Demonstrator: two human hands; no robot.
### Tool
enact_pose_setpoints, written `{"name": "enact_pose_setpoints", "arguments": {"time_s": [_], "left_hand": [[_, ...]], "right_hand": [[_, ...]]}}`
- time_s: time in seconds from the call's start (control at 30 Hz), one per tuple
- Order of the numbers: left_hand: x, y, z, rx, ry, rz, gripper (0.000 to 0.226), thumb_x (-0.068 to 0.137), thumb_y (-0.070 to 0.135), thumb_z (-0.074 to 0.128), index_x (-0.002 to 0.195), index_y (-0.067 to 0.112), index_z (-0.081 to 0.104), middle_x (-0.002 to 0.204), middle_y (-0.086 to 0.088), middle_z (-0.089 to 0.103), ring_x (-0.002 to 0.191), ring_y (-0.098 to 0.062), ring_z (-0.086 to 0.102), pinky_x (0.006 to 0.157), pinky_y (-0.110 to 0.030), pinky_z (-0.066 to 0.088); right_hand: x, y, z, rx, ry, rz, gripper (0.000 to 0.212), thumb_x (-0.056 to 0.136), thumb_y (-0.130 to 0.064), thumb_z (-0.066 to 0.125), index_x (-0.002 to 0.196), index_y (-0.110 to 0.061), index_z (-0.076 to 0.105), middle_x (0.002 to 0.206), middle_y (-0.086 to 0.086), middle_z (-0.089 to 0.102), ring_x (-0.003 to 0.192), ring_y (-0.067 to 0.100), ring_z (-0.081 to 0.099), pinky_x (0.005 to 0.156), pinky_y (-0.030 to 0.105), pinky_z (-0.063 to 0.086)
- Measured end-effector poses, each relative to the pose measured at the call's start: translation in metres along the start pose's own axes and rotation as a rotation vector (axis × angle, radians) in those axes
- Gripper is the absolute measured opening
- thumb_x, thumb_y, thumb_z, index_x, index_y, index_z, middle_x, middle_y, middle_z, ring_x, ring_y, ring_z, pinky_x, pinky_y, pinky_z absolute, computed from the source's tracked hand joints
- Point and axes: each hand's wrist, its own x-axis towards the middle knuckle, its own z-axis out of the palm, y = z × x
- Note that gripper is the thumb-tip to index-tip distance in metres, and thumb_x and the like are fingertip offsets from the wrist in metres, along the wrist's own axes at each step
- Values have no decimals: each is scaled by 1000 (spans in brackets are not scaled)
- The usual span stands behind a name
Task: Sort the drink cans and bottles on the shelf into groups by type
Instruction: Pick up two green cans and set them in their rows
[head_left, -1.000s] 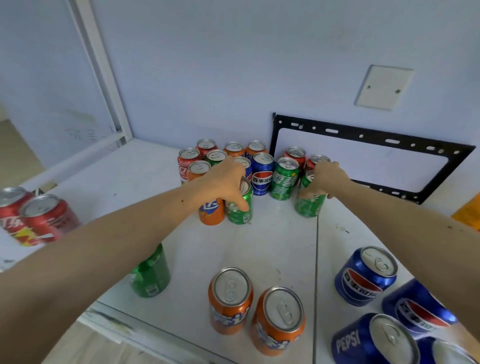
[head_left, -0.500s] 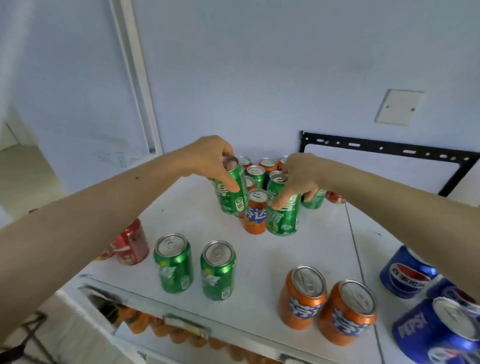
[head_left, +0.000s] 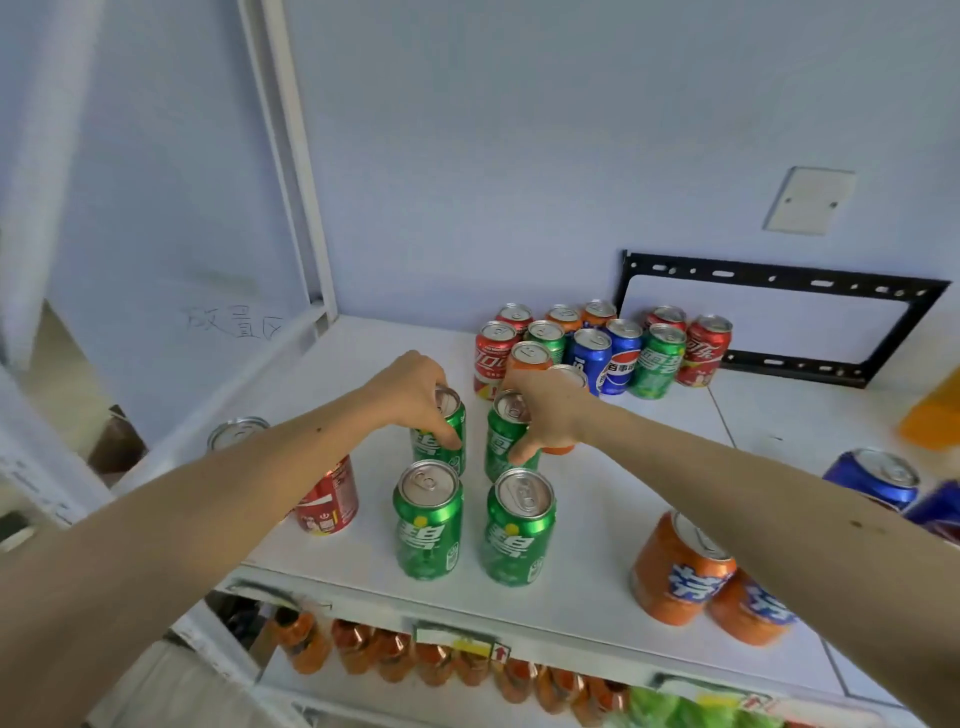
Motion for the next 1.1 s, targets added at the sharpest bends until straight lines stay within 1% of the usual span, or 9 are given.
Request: {"name": "enact_pose_setpoints", "arguments": {"time_s": [0.17,0.3,0.47,0.57,0.7,0.8,0.9,1.0,1.1], "left_hand": [[6,2,4,27,-43,40,71,51,56,88,101,11,66,98,-5,62,86,-19,61,73,-36,55],[13,3,4,-4,-120,38,68,62,54,84,110,10,64,106,-6,64,93,-20,62,77,-34,54],[19,11,-17,-208,-137,18,82,68,51,82,135,13,52,133,-4,54,119,-22,53,99,-37,48],[29,22,-30,-278,-58,37,74,72,44,82,133,12,54,132,-5,57,118,-20,55,100,-35,46],[52,41,-32,-281,38,71,68,75,42,80,131,13,55,128,-3,60,113,-20,56,93,-31,45],[69,59,-28,-212,77,117,71,77,42,78,135,12,51,132,-4,57,117,-22,55,92,-32,45],[86,71,-22,-125,75,166,72,75,33,81,137,12,49,136,-6,55,121,-24,54,97,-34,45],[100,77,-18,-22,54,179,76,70,31,84,136,17,50,134,-5,56,119,-25,54,93,-34,45],[112,79,-11,30,11,159,79,64,36,87,132,19,52,129,-4,59,115,-25,56,94,-41,48]], "right_hand": [[1,-2,10,31,-40,10,85,65,-31,87,136,-13,44,136,8,53,123,28,51,94,31,42],[-1,-1,6,96,-66,16,82,71,-42,81,139,-16,43,139,4,51,126,25,48,95,30,40],[-5,13,-22,200,-46,35,76,72,-49,78,135,-18,49,128,0,60,113,19,58,95,30,48],[-4,36,-38,258,43,91,67,73,-45,79,128,-17,53,121,0,63,105,17,61,90,30,51],[1,63,-43,193,130,174,67,74,-40,79,129,-12,52,128,4,58,112,21,57,90,31,48],[10,69,-34,131,51,229,70,70,-39,82,124,-5,52,123,7,59,109,24,58,86,33,51],[22,74,-21,117,-36,238,73,62,-46,84,117,-10,52,114,5,61,100,22,59,82,33,54],[30,79,-8,117,-39,220,77,60,-52,83,117,-13,49,111,3,60,97,22,58,83,35,54],[30,84,-5,118,-14,195,67,62,-50,82,110,-13,53,108,5,63,94,22,60,82,37,56]]}}
